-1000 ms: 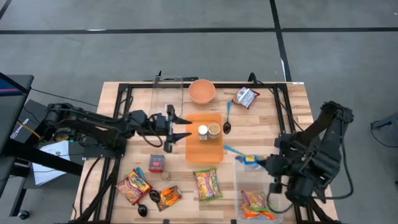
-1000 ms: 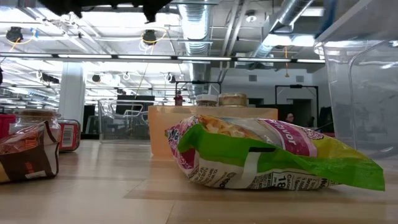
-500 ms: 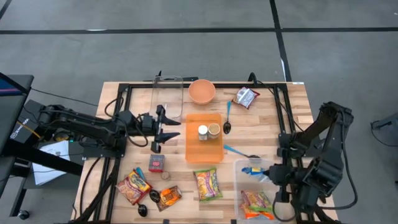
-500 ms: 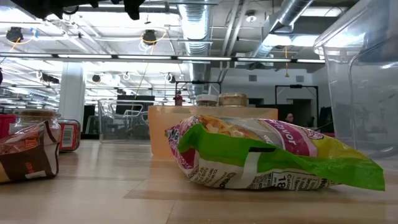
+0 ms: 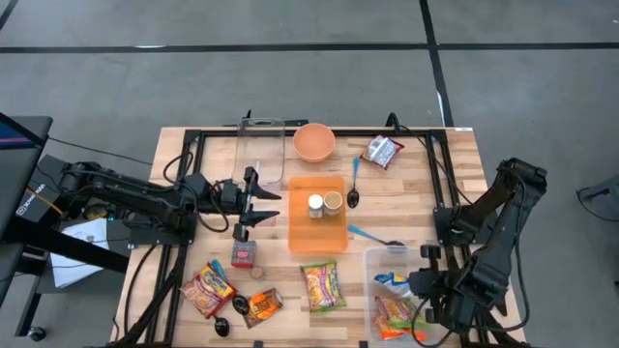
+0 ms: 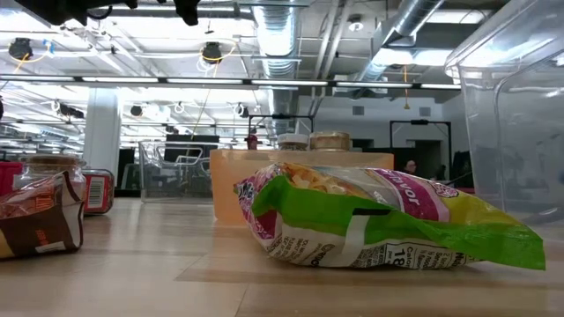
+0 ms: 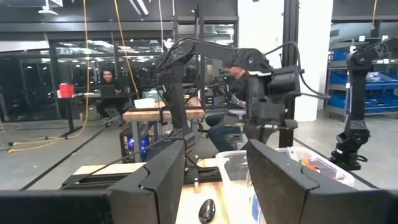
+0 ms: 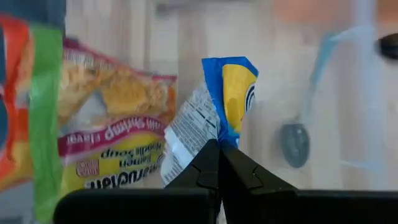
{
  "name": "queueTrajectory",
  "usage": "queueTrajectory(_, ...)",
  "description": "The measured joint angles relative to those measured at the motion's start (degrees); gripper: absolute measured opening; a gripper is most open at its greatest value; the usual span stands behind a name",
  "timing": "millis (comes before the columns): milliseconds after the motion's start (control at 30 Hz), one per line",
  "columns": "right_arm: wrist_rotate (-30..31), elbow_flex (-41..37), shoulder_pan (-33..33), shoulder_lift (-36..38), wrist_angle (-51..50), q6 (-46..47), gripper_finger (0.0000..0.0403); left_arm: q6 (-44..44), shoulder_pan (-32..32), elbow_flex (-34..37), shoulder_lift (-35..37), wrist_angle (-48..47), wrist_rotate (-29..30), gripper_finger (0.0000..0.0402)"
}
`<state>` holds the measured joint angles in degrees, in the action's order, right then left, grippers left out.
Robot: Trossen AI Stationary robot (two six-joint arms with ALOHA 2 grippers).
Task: Pick & Place Food Item
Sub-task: Put the blue noodle pack into the transparent container
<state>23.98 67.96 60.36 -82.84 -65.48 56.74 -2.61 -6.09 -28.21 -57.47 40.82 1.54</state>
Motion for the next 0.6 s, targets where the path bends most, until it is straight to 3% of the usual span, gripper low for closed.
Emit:
queueTrajectory(233,-3.32,-4.82,-0.2,0.02,9.57,-4.72,0.0,-0.04,0.02,0.0,0.0,0.02,0.02,0.0167)
queueTrajectory(600,-2.61,-5.42,-0.82,0.44,10.79,-3.15,0.0014,-0.12,0.02,-0.02,0.0,0.07,0.04,0.0167)
